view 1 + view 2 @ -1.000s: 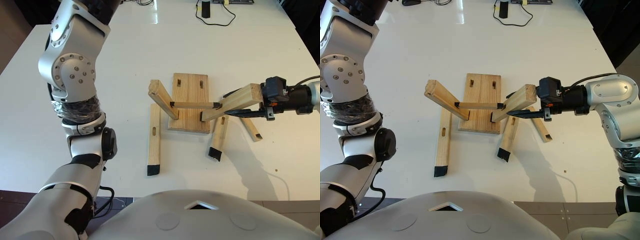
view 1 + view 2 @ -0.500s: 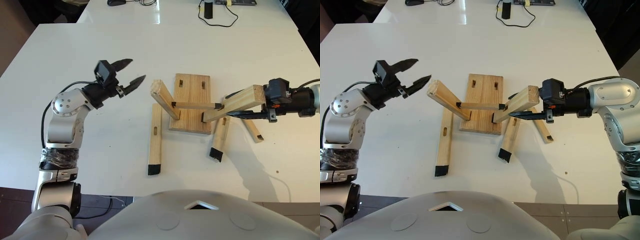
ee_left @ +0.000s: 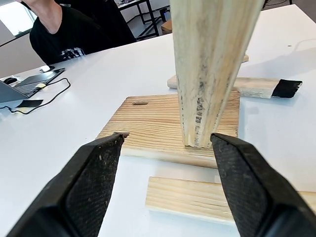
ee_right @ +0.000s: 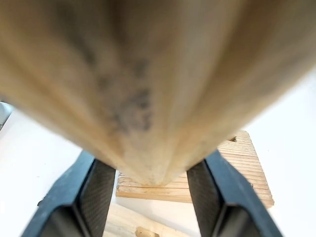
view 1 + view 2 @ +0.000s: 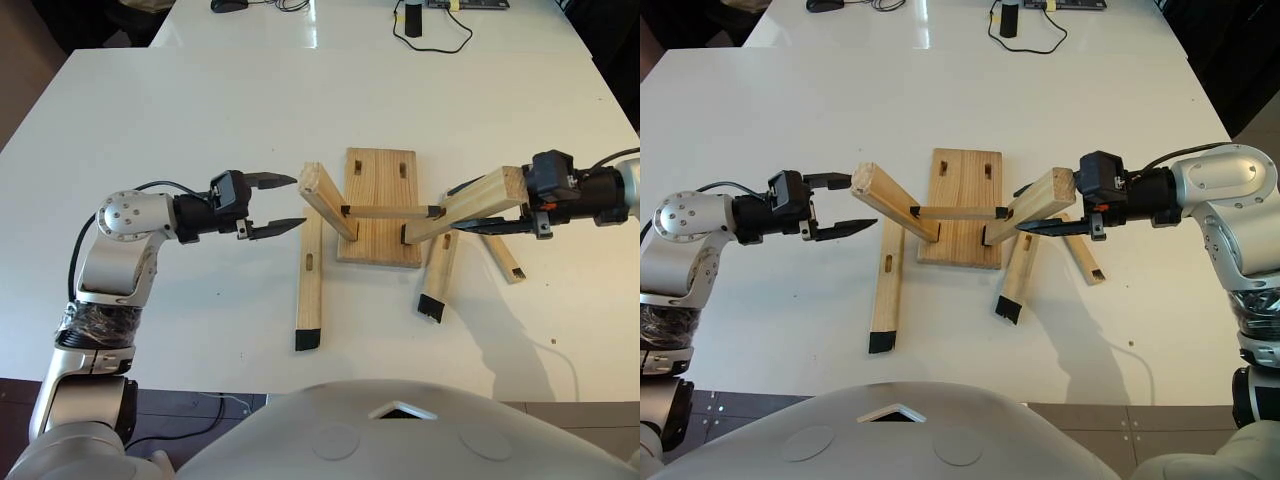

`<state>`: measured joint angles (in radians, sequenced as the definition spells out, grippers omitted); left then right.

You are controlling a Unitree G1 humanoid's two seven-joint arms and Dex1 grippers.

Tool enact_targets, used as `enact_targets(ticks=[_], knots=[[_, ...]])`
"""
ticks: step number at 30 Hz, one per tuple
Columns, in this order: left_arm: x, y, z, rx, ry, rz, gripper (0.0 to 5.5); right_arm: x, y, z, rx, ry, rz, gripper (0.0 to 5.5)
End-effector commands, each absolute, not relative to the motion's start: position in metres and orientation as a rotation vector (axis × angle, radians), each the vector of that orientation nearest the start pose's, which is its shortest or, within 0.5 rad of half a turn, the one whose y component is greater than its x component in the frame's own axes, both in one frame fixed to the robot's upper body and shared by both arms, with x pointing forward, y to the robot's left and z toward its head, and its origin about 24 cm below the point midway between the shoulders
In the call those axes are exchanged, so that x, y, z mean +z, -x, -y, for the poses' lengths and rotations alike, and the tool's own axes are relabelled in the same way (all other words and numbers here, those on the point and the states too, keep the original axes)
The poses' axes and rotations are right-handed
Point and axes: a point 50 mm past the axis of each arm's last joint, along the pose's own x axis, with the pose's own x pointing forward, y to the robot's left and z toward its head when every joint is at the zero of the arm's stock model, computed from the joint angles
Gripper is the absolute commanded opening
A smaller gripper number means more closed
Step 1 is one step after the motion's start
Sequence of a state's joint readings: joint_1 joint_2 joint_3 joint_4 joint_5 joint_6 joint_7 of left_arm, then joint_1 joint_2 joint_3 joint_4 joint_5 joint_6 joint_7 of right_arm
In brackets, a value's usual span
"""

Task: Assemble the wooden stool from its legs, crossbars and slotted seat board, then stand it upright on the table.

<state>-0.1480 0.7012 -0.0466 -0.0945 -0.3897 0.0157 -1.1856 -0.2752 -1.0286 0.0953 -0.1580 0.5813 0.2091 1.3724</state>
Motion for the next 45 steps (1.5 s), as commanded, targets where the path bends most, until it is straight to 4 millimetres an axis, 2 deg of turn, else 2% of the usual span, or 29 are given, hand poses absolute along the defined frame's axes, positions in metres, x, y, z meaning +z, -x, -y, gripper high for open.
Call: enact_targets(ticks=[1, 8, 22, 28, 36, 39, 41, 45], knots=[[0.113, -0.231, -0.186, -1.351, -0.366, -0.037, 3.26, 0.140, -0.235, 0.223, 1.553, 0.455, -0.465, 2.01], [0.112, -0.227, -0.170, -1.393, -0.357, -0.026, 3.26, 0.146, -0.250, 0.210, 1.624, 0.453, -0.471, 2.01], [0.107, -0.231, -0.155, -1.425, -0.342, -0.023, 3.26, 0.122, -0.249, 0.192, 1.763, 0.433, -0.586, 2.01], [0.104, -0.225, -0.145, -1.476, -0.325, -0.021, 3.26, 0.107, -0.241, 0.185, 1.794, 0.405, -0.615, 2.01], [0.110, -0.235, -0.175, -1.421, -0.353, -0.084, 3.26, 0.076, -0.203, 0.201, 1.733, 0.291, -0.692, 2.01], [0.112, -0.236, -0.179, -1.432, -0.349, -0.096, 3.26, 0.068, -0.196, 0.203, 1.713, 0.275, -0.710, 2.01], [0.116, -0.237, -0.183, -1.441, -0.336, -0.109, 3.26, 0.072, -0.200, 0.203, 1.698, 0.265, -0.691, 2.01], [0.129, -0.247, -0.206, -1.424, -0.269, -0.154, 3.26, 0.087, -0.210, 0.204, 1.685, 0.273, -0.650, 2.01]])
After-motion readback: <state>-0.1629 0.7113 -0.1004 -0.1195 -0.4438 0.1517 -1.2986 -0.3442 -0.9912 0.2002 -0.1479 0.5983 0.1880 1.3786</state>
